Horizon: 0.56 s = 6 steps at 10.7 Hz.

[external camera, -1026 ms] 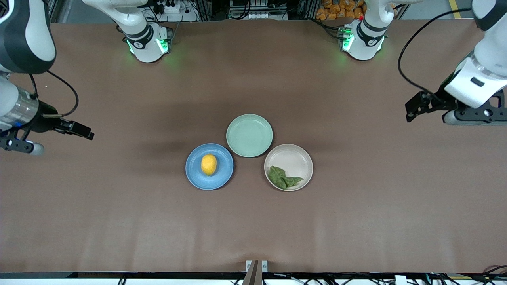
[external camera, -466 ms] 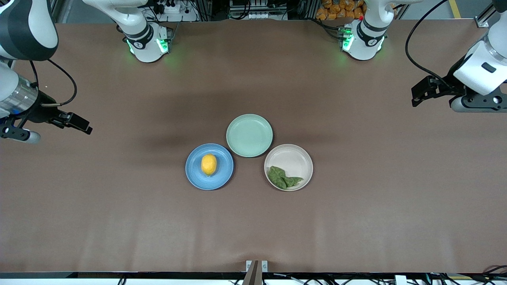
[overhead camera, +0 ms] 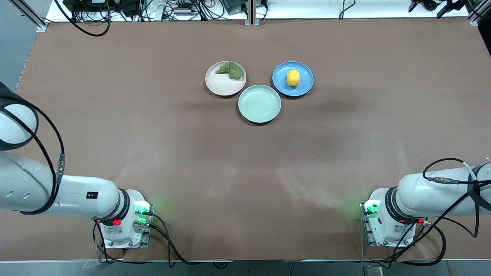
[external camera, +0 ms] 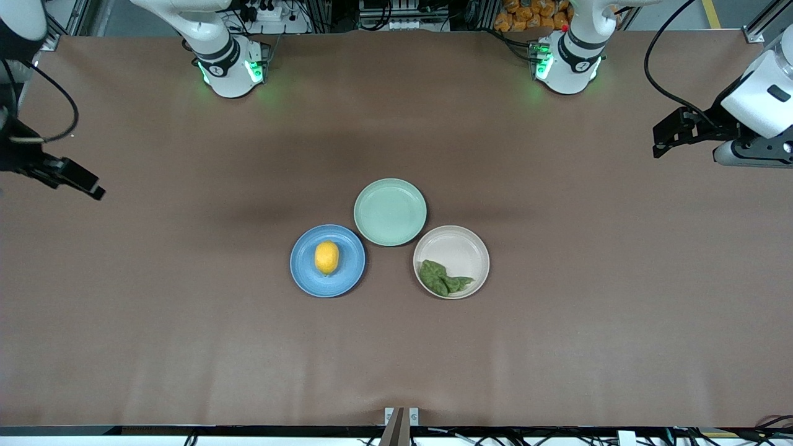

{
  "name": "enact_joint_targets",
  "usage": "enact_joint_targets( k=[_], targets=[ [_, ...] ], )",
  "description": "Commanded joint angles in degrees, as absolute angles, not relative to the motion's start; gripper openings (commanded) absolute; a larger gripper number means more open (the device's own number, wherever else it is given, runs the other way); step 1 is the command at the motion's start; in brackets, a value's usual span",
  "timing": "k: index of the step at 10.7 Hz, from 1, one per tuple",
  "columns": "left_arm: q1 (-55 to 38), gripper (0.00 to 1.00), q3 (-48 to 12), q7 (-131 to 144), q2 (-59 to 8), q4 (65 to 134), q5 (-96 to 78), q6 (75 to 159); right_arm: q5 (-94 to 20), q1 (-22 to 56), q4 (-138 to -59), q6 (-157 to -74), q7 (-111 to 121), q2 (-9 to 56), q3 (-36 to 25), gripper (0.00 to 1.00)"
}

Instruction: Place lemon and lettuce in plates

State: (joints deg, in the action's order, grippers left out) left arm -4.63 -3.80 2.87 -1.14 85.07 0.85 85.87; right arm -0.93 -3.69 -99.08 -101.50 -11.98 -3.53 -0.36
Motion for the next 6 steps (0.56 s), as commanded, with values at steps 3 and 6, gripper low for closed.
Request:
enact_joint_targets(
  k=[3,6],
  targets=[
    [-3.7,1.00,-4.0,1.4,-1.1,83.8,0.0,85.9,4.5,-4.0,-91.2,-93.0,-12.5,-3.8,1.8,1.00],
    [-3.7,1.00,-4.1,1.7,-1.2,83.8,-0.1,86.1,2.3,-4.0,-86.5,-86.1,-14.1,-3.7,1.8,1.00]
  ],
)
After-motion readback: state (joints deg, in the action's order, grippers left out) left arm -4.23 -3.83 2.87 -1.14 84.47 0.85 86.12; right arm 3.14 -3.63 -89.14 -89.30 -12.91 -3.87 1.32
